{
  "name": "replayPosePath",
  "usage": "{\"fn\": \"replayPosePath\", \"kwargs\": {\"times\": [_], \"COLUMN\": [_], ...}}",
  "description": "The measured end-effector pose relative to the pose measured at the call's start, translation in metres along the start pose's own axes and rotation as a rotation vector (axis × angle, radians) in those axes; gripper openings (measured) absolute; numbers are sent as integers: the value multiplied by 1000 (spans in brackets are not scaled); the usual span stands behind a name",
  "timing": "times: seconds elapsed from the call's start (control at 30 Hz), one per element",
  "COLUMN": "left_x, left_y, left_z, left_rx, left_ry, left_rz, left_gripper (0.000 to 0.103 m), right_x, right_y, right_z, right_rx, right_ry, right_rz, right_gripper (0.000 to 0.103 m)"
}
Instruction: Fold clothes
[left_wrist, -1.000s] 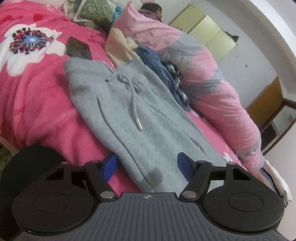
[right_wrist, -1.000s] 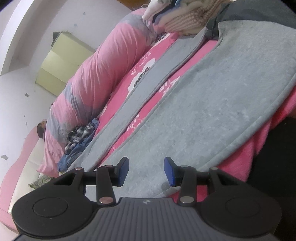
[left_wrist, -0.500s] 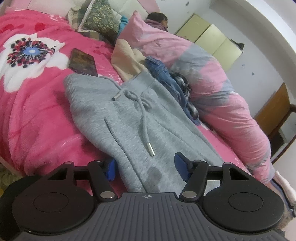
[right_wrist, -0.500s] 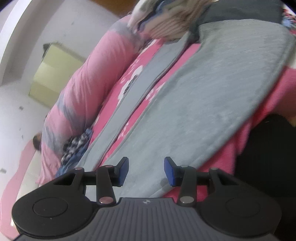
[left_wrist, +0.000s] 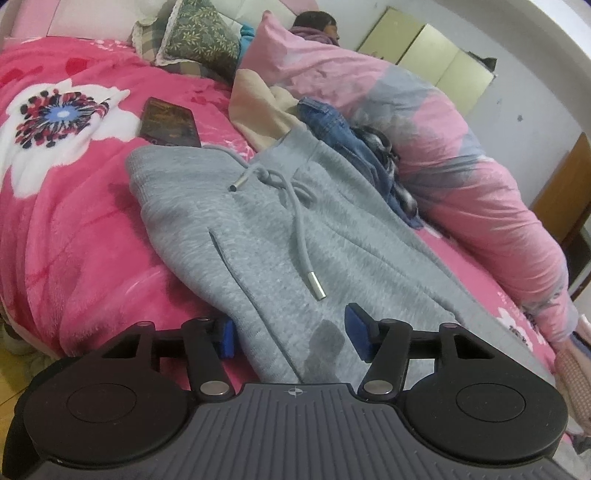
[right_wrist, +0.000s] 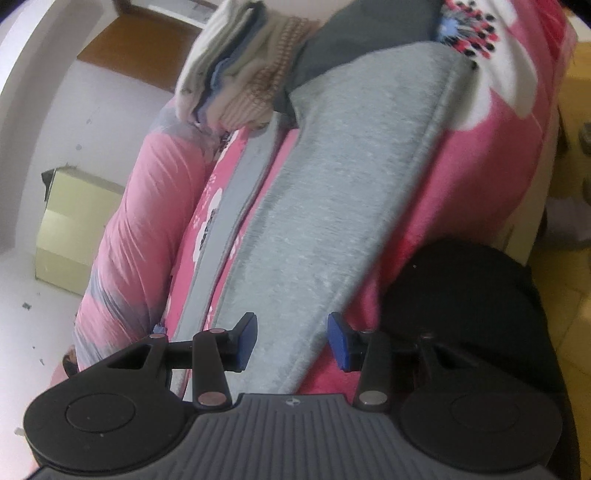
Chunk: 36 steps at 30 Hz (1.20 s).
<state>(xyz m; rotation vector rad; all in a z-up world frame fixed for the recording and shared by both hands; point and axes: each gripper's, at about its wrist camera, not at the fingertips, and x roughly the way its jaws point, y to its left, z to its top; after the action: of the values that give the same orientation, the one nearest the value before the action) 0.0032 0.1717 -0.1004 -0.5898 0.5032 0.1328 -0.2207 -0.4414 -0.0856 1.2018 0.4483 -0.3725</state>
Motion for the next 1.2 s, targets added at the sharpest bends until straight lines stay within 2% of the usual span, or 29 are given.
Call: {"fn": "replayPosePath", "kwargs": {"times": [0.33, 0.5, 0.6, 0.73, 0.9, 1.2], "left_x": [1, 1, 1, 2, 2, 1], "left_y": [-4, -6, -6, -7, -7, -4], "left_z": [1, 2, 1, 1, 2, 3], "left_rx": [8, 14, 12, 16, 8, -24], "left_ry": [8, 9, 7, 7, 7, 4], "left_rz": [16, 25, 29, 34, 36, 32], "left_gripper": [61, 61, 61, 62, 62, 58], "right_x": [7, 11, 11, 11, 18, 52], "right_y": [-29, -39, -36, -42, -44, -22], "right_z": [17, 22, 22, 23, 23, -3], "right_rx": [127, 186, 163, 207, 229, 189], "right_ry": [-45, -71, -76, -75, -53, 106], "right_rz": [-41, 77, 84, 127, 172, 202], "right_gripper": [45, 45, 45, 45, 45, 41]}}
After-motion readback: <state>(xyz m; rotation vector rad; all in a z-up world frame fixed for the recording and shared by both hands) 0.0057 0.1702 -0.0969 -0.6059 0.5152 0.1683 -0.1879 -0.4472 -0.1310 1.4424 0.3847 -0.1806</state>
